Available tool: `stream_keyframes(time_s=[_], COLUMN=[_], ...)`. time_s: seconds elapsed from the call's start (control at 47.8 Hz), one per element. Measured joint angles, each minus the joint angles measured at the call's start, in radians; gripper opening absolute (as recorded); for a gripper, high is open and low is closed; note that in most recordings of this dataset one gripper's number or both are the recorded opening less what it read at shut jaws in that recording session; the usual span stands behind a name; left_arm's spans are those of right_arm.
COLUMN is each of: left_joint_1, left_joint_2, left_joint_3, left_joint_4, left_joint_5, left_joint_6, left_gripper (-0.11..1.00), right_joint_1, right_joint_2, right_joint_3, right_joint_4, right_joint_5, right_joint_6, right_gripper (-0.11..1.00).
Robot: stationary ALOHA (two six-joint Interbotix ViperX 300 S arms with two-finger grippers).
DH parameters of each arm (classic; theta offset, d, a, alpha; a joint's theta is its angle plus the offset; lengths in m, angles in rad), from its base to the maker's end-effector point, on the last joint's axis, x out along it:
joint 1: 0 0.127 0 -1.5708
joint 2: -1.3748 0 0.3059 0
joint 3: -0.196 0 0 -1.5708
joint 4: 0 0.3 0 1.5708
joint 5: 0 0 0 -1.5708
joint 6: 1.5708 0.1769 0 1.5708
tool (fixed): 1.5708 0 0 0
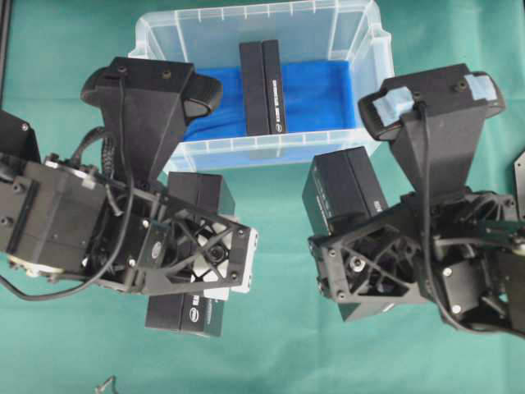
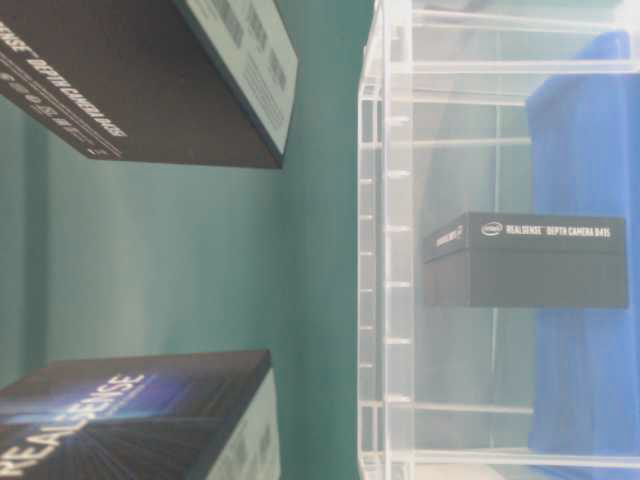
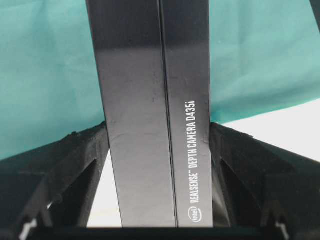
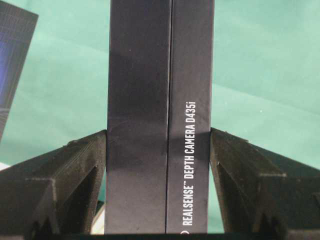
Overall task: Take the box out of the case with both arms.
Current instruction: 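Carry both held boxes forward past the bin's front wall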
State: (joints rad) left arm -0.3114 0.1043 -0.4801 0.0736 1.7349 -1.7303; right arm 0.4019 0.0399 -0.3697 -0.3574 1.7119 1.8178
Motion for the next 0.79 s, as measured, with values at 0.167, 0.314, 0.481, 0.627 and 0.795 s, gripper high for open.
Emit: stream_keyframes(time_s=[0.167, 0.314, 0.481, 0.627, 0.795], left_joint_1=[0.000, 0.000, 0.000, 0.000, 0.000], left_joint_2=[0.000, 0.000, 0.000, 0.000, 0.000], left_joint_3=[0.011, 0.012, 0.015, 0.018, 0.018], left_joint_4=[-0.002, 0.000, 0.000, 0.000, 0.000], left_joint_5=[0.000, 0.002, 0.002, 0.003, 0.003], left_joint_6=[0.000, 0.000, 0.000, 0.002, 0.002], left_gripper=[0.63, 0.63, 0.63, 0.63, 0.63], right_joint_1=[0.002, 0.000, 0.000, 0.000, 0.000], right_joint_2=[0.000, 0.000, 0.000, 0.000, 0.000], right_joint_3=[-0.002, -0.002, -0.002, -0.002, -0.002], right_joint_4=[-0.005, -0.005, -0.005, -0.005, -0.005], right_joint_5=[0.000, 0.000, 0.000, 0.000, 0.000], right_joint_6=[0.002, 0.003, 0.005, 0.005, 0.005], right_gripper=[0.66, 0.66, 0.66, 0.66, 0.66])
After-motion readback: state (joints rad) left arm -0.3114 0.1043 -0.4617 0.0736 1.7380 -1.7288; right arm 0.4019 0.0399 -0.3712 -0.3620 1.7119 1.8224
